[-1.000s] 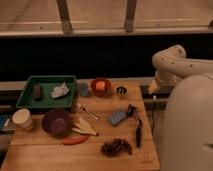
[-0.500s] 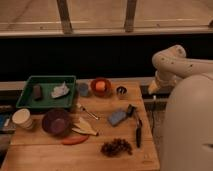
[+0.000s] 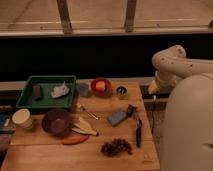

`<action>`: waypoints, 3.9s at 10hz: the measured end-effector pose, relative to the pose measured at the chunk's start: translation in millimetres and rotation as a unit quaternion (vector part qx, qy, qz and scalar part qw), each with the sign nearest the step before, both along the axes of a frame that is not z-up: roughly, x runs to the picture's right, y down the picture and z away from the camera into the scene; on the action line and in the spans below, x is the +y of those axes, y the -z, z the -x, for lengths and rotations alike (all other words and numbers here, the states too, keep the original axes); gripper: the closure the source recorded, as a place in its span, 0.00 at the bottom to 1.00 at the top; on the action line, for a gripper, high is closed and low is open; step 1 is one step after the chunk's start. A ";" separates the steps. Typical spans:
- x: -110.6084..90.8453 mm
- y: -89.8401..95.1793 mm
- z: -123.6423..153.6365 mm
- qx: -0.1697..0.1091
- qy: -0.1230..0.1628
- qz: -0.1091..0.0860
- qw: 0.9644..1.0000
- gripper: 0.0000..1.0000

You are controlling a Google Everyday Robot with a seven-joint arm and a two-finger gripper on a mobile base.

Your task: Place brush in metal cup

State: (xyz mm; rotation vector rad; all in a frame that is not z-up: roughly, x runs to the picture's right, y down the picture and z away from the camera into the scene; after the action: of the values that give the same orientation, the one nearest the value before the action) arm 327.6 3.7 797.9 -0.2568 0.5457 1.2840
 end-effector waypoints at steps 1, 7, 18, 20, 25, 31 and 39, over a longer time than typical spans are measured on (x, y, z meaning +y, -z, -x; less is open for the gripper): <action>-0.1 0.1 0.0 0.000 0.000 0.000 1.000 0.20; 0.0 0.0 0.1 0.000 0.000 0.000 1.000 0.20; 20.3 -8.0 72.7 -0.077 0.065 0.063 0.993 0.20; 53.6 3.2 107.6 -0.111 0.080 0.096 0.986 0.20; 117.1 19.1 101.7 -0.184 0.011 0.131 0.974 0.20; 132.8 18.7 100.6 -0.215 -0.013 0.137 0.967 0.20; 191.5 -21.3 115.2 -0.158 0.065 0.196 0.966 0.20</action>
State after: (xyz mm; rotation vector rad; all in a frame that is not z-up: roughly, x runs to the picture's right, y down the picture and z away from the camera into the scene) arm 212.4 195.2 819.2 -0.7318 0.5289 0.9752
